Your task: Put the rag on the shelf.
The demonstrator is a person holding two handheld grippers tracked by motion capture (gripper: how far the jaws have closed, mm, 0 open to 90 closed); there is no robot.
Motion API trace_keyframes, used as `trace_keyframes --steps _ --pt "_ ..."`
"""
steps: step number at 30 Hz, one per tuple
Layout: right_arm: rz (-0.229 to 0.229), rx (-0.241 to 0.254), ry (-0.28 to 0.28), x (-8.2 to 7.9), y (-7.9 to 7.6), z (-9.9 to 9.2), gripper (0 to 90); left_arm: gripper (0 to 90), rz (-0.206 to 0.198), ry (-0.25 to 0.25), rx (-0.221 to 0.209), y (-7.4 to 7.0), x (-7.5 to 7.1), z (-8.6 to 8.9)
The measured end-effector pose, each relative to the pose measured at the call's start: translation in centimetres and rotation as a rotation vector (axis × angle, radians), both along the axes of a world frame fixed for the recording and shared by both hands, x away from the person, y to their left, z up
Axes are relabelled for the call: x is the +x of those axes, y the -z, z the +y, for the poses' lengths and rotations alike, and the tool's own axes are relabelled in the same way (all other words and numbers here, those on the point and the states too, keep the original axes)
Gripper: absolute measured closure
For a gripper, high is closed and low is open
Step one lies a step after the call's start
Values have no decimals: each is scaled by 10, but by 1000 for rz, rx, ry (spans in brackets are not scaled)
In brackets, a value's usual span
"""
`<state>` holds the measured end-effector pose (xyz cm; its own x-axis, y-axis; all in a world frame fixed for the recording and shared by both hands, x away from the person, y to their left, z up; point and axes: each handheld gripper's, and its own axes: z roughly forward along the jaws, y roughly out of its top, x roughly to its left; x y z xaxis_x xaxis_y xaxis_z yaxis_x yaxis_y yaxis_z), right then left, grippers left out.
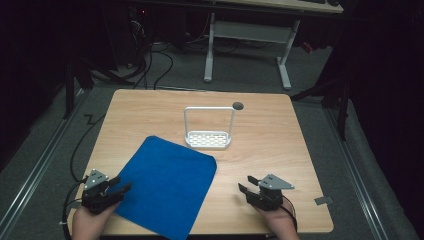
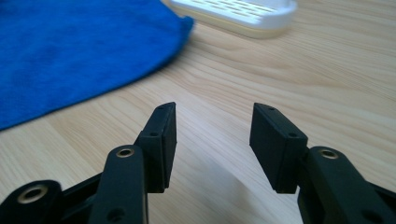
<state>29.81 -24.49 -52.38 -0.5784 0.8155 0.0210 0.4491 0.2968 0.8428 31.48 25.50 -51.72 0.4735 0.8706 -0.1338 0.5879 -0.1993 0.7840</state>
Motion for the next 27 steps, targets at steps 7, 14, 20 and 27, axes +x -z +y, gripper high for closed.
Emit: trace_keyframes --steps 7,14,20,27 --pt "-11 -15 -107 9 -5 50 529 539 12 -16 -13 3 2 6" --pt "11 -39 -202 19 -2 104 653 650 40 -2 7 6 4 6" --pt "60 -130 -242 20 5 123 871 821 84 29 78 12 6 0" --pt "112 -134 -223 23 8 113 900 848 76 87 104 11 2 -12"
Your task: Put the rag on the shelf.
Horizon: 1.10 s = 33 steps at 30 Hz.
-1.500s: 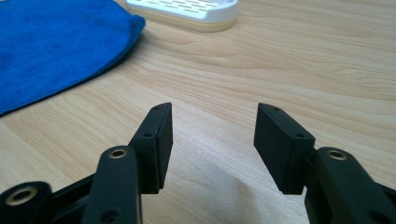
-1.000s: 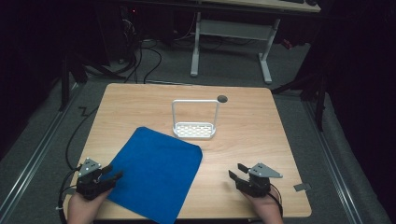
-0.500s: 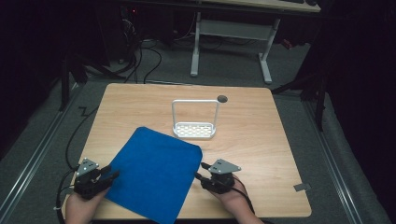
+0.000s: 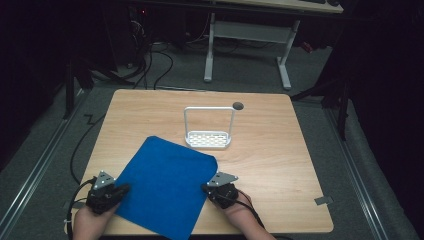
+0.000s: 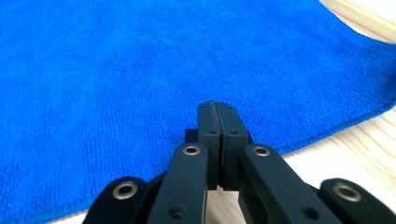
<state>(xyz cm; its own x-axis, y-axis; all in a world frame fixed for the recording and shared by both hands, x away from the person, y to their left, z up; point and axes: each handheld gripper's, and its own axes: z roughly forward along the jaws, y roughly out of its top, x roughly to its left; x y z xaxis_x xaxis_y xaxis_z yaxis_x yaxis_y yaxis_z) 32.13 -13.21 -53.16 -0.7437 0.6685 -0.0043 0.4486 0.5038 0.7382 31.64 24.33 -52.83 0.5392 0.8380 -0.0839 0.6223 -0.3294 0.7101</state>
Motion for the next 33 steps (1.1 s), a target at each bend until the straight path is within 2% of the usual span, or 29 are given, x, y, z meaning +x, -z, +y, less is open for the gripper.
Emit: trace_keyframes --steps 4,11,16,21,24,28,30,33 --pt "2 -12 25 -2 -1 -15 900 846 10 59 -12 0 -8 -15" --pt "11 -20 96 -12 -3 -56 900 833 23 206 -35 0 -19 -53" --pt "10 -22 148 -16 -3 -80 899 828 52 298 -80 1 -26 -75" --pt "5 -24 203 -20 -4 -106 895 819 67 392 -105 2 -35 -97" --pt "3 -21 234 -23 -3 -122 891 812 55 470 -88 1 -43 -111" --pt "13 3 266 -23 -3 -136 889 805 56 514 -89 1 -49 -122" --pt "15 9 267 -22 -3 -137 881 798 55 520 -82 0 -49 -124" --pt "6 -7 265 -23 -3 -134 865 783 61 517 -93 1 -47 -122"
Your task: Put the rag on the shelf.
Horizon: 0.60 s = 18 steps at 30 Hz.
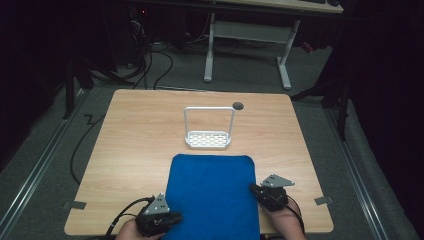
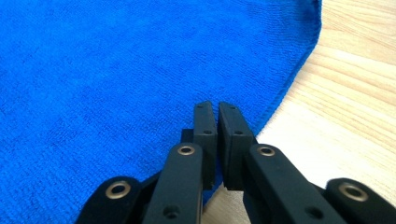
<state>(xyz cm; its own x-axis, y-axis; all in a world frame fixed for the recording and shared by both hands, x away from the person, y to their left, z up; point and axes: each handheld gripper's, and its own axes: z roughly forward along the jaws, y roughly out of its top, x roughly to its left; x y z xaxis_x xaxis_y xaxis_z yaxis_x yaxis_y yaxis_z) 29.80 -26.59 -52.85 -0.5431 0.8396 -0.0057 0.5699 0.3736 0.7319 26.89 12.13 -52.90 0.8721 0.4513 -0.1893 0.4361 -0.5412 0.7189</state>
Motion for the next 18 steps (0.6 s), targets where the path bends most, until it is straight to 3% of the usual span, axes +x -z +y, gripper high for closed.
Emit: trace_keyframes --steps 3,5,10,15,18 --pt "-27 -23 0 -2 -2 1 821 749 -40 -48 1 -1 2 5" --pt "-44 -4 3 -2 -4 0 794 727 -60 -89 -20 -2 6 13" --pt "-60 35 13 1 -5 -3 737 677 -49 -236 -86 -1 20 34" --pt "-79 77 26 3 -5 -8 683 600 -90 -357 -107 -4 30 48" --pt "-79 103 48 4 -6 -10 682 559 -87 -406 -123 -5 41 52"
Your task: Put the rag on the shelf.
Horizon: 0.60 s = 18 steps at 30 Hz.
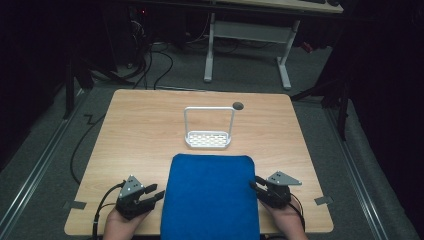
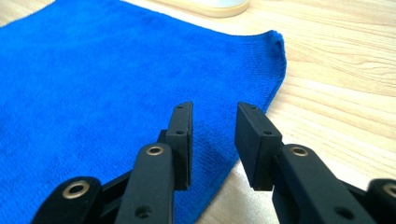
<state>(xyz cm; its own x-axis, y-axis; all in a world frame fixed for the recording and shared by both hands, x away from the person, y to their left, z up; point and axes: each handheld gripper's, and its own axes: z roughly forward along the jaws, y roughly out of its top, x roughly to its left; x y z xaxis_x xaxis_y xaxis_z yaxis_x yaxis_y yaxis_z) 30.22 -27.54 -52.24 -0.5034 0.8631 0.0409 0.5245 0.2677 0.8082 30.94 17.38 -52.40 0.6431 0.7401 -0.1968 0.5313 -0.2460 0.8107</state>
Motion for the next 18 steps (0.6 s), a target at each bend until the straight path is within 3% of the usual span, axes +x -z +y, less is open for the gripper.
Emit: trace_keyframes --steps 8,13,18 --pt "-27 12 -1 0 -3 2 627 528 -10 -28 7 -3 23 -5" --pt "-18 7 3 1 -1 4 619 519 -43 -33 36 -5 43 -10" --pt "-16 3 5 1 1 4 617 539 -14 -62 41 -4 68 -14"
